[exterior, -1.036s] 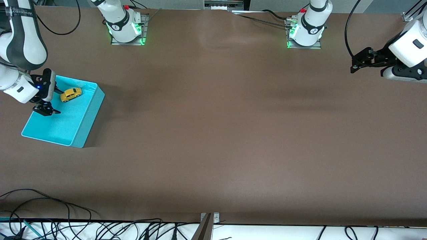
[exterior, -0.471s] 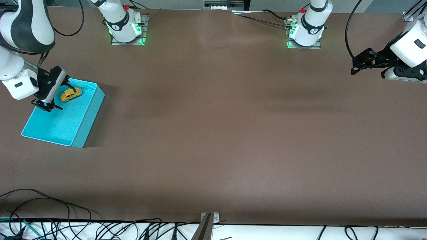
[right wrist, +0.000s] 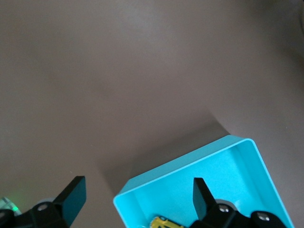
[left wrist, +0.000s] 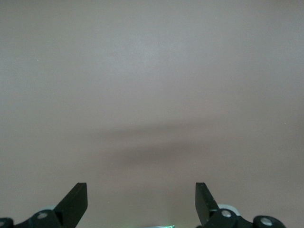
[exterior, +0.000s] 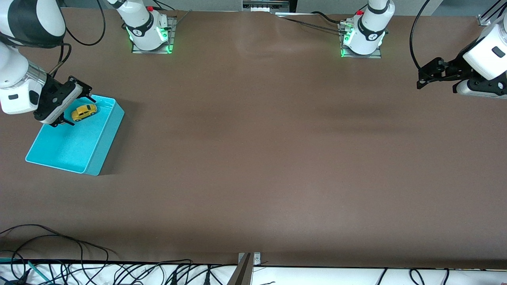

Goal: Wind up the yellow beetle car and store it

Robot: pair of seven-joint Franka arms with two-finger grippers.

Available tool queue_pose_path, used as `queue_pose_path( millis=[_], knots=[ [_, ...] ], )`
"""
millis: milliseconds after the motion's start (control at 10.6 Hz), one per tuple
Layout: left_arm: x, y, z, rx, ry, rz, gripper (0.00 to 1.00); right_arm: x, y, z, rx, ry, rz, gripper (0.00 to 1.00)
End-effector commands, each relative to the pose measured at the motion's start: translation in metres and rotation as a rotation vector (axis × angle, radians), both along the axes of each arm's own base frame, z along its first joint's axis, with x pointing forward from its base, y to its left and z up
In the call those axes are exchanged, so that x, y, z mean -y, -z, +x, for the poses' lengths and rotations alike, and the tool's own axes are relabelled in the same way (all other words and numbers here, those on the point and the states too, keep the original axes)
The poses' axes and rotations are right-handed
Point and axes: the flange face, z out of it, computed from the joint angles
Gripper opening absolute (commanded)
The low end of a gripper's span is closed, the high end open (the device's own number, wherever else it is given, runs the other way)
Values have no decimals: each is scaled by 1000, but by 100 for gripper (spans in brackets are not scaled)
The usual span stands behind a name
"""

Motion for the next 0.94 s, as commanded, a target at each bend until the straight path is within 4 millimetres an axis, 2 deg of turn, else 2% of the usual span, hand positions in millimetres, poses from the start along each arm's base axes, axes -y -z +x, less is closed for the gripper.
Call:
queue_pose_path(
  millis=[0, 282, 565, 847],
  knots=[
    [-1, -6, 4, 12, -6, 6, 100, -33, -43, 0, -28, 200, -44, 100],
    [-1, -5, 4, 11, -6, 6, 100, -68, -78, -5, -36, 402, -101, 100],
    [-1, -5, 4, 11, -6, 6, 100, -75, -97, -2, -23, 554, -150, 100],
    [-1, -5, 4, 11, -6, 6, 100, -76, -101, -3, -31, 572, -147, 100]
  ],
)
